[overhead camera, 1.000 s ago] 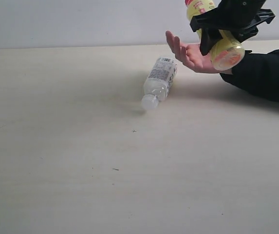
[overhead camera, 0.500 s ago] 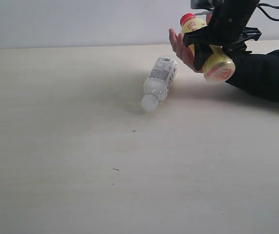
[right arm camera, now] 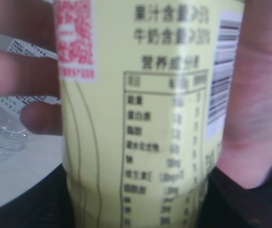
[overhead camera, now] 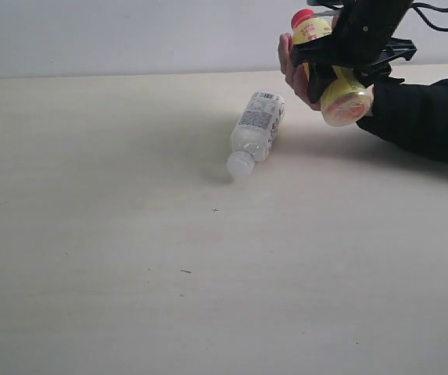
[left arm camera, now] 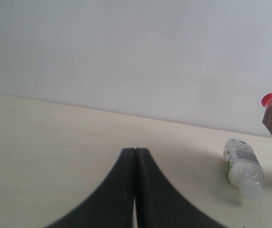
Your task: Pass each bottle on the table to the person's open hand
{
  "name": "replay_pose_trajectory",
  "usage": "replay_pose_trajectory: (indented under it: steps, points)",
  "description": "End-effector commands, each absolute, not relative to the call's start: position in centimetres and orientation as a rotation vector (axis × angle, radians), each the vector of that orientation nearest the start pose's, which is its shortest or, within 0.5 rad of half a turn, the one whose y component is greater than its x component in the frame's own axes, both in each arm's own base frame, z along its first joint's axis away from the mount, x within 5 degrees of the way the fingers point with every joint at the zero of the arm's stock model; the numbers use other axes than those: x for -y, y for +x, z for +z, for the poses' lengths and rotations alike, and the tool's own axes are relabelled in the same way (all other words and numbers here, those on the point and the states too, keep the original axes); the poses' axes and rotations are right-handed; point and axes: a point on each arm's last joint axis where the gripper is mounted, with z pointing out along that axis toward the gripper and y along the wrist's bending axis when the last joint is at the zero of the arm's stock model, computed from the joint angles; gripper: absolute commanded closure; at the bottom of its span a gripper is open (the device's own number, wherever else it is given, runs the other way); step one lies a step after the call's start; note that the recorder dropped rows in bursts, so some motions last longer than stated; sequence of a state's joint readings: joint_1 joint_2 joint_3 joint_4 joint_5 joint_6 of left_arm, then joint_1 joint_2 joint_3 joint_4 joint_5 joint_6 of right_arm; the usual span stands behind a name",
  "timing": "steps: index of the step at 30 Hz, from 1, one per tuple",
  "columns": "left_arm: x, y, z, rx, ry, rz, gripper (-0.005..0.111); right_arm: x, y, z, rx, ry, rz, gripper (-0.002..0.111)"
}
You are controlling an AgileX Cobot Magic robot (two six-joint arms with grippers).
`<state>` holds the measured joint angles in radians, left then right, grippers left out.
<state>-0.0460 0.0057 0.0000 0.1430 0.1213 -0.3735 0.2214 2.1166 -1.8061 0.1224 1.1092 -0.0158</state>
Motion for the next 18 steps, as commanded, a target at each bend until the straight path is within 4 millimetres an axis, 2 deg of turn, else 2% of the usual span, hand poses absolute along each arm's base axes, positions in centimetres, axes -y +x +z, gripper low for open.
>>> replay_pose_trajectory:
  steps: [1, 2, 3, 4, 5, 9, 11, 14, 18]
  points:
    - [0.1, 5.6, 20.3, -1.590, -0.152, -0.205, 0.107, -10.7, 43.9, 22.6, -2.877, -0.281, 0.193, 0.072]
    - [0.1, 5.6, 20.3, -1.590, -0.152, -0.205, 0.107, -10.7, 43.9, 22.6, -2.874, -0.280, 0.193, 0.065]
    - [0.1, 5.6, 20.3, -1.590, -0.152, -0.205, 0.107, -10.8, 44.0, 22.6, -2.870, -0.280, 0.194, 0.049]
    - [0.1, 5.6, 20.3, -1.590, -0.152, -0.205, 0.107, -10.8, 44.0, 22.6, -2.865, -0.281, 0.193, 0.039]
    - [0.1, 5.6, 20.3, -1.590, -0.152, -0.205, 0.107, -10.8, 44.1, 22.6, -2.859, -0.280, 0.194, 0.035]
    - [0.1, 5.6, 20.3, -1.590, -0.152, -0.205, 0.107, -10.8, 44.2, 22.7, -2.843, -0.274, 0.195, 0.033]
    - [0.1, 5.6, 20.3, -1.590, -0.152, -0.205, 0.107, -10.7, 44.0, 23.3, -2.838, -0.276, 0.197, 0.033]
    - [0.1, 5.6, 20.3, -1.590, -0.152, -0.205, 0.107, -10.6, 43.3, 25.0, -2.826, -0.284, 0.199, 0.033]
    - [0.1, 5.6, 20.3, -1.590, -0.152, -0.205, 0.107, -10.3, 41.8, 28.4, -2.773, -0.350, 0.194, 0.036]
